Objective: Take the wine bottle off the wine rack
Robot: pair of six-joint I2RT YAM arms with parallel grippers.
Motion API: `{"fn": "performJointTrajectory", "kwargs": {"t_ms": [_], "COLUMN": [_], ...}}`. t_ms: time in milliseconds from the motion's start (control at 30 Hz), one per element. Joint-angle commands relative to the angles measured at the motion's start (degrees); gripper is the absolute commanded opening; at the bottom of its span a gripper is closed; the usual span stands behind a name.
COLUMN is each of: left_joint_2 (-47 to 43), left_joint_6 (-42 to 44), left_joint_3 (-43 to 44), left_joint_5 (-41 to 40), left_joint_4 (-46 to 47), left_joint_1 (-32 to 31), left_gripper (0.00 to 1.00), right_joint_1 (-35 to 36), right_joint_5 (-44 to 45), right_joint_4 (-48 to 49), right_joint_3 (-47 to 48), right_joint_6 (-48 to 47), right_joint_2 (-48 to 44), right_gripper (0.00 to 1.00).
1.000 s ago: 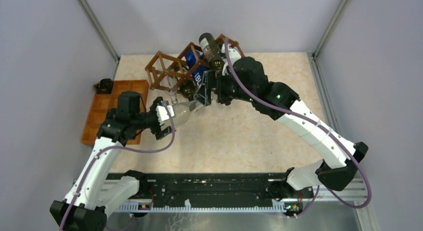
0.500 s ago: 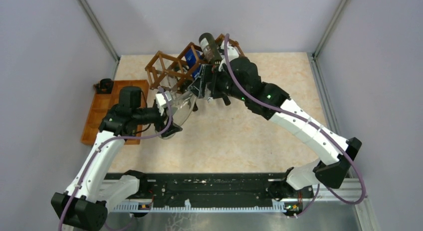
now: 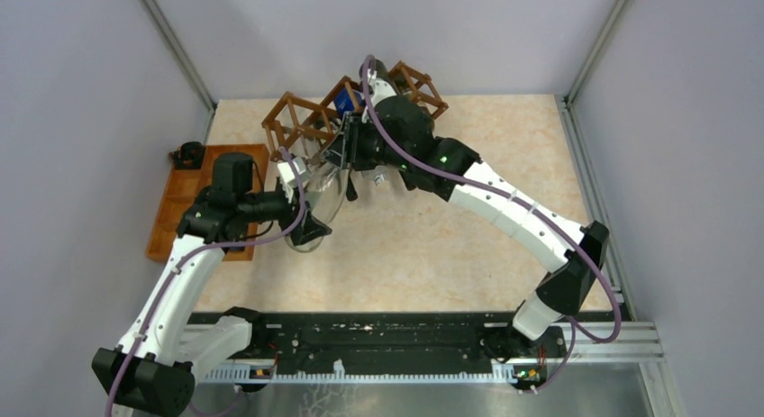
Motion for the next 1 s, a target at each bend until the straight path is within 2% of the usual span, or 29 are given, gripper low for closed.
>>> {"fn": "performJointTrajectory", "kwargs": {"t_ms": [0,67,100,133,200,233,267,633,733,833,967], "left_joint_2": [-0.78,-0.33,-0.04,0.33,0.99,1.25,1.62,4.15,5.47,6.59,9.16], "left_joint_6": [-1.58,-2.66,-3.29,-3.84,-4.42,-4.30,-4.32,-1.36,-0.87,-1.42,-2.79], "left_joint_3": [4.81,5.23,5.43,5.63,6.11,6.50,6.92,14.26,16.57,18.31,21.21], "left_joint_5": [5.30,5.38,5.47,5.58,5.88,6.29,6.42,1.32,-1.29,-3.32,-5.60], "left_joint_4": [7.43,7.95,8.13,8.12,7.68,7.19,6.54,-0.37,-1.71,-2.18,-4.28], "left_joint_1": [-0.46,-0.46,-0.46,-0.44,-0.45,-0.46,-0.46,-0.46,-0.46,-0.46,-0.46], "left_gripper": [0.01,0.06,0.12,0.27,0.75,0.92,0.98,0.99,0.99,0.99,0.99], "right_joint_1": [0.74,0.75,0.69,0.68,0.22,-0.44,-1.27,-15.00,-17.86,-18.58,-19.45], "right_joint_5": [-1.43,-1.09,-0.75,-0.18,0.63,0.47,0.11,1.07,5.75,14.28,25.68], "right_joint_4": [2.56,1.75,1.27,0.55,-1.20,-2.10,-3.36,-22.60,-27.02,-30.33,-29.67], "right_joint_3": [3.58,3.67,3.78,4.21,5.61,6.40,7.25,21.02,24.07,26.74,25.91], "right_joint_6": [0.30,0.02,-0.26,-0.71,-1.66,-2.01,-2.47,-12.69,-15.57,-19.05,-23.23], "right_joint_2": [0.08,-0.01,-0.15,-0.18,-0.43,-0.61,-0.92,-7.12,-8.92,-9.76,-10.98], "right_gripper": [0.26,0.15,0.09,0.04,0.00,0.00,0.00,0.00,0.00,0.00,0.00]}}
